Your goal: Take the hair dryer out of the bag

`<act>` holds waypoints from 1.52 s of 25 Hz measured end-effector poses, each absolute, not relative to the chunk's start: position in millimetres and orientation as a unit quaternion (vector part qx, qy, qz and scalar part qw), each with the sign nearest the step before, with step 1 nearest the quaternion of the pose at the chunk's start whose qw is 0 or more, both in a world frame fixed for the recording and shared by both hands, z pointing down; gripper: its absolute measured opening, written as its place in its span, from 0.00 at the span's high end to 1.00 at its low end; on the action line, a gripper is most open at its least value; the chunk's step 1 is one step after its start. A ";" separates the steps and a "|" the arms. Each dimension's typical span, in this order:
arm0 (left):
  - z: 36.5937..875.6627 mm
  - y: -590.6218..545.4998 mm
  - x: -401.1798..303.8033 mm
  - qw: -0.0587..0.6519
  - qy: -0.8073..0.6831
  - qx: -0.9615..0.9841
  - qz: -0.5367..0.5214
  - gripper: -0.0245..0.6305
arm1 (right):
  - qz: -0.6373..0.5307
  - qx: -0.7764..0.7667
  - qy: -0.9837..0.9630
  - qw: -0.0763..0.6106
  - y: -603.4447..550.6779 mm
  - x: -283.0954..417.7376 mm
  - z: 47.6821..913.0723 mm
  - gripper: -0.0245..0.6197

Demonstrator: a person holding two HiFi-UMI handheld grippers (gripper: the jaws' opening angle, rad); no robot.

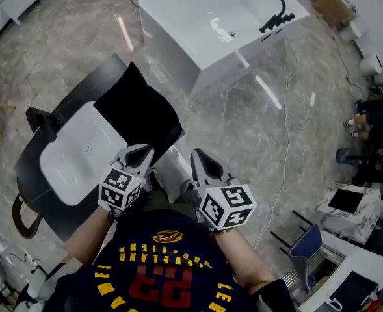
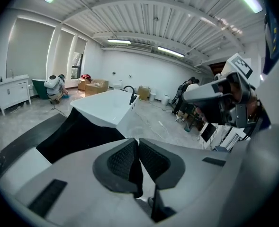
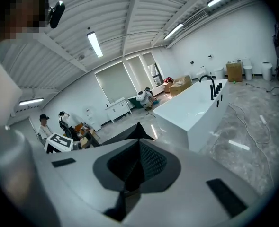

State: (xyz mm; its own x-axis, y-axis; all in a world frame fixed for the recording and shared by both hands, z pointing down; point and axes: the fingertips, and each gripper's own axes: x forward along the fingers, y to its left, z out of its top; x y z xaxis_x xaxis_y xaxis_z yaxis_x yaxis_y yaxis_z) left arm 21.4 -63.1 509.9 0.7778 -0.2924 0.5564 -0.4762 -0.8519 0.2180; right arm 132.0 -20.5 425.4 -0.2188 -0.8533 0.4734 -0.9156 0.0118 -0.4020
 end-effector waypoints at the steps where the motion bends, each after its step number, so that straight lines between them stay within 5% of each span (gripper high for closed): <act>1: 519.5 -67.5 23.6 0.179 -0.206 0.923 0.272 0.94 | 0.324 0.627 -0.707 0.049 -23.9 137.7 426.2 0.95; 12: 583.6 -80.2 43.0 0.246 -0.216 0.862 0.387 0.71 | 0.364 0.570 -0.734 0.057 -32.2 134.9 460.2 0.95; 22: 611.0 -74.0 40.7 0.299 -0.229 0.832 0.407 0.72 | 0.372 0.559 -0.738 0.070 -31.7 152.5 469.0 0.95; 31: 603.3 -72.0 45.5 0.302 -0.217 0.837 0.401 0.93 | 0.374 0.564 -0.732 0.076 -31.5 165.7 468.7 0.95; 38: 584.4 -88.2 38.0 0.307 -0.226 0.847 0.370 0.93 | 0.375 0.560 -0.735 0.079 -39.4 160.0 470.8 0.95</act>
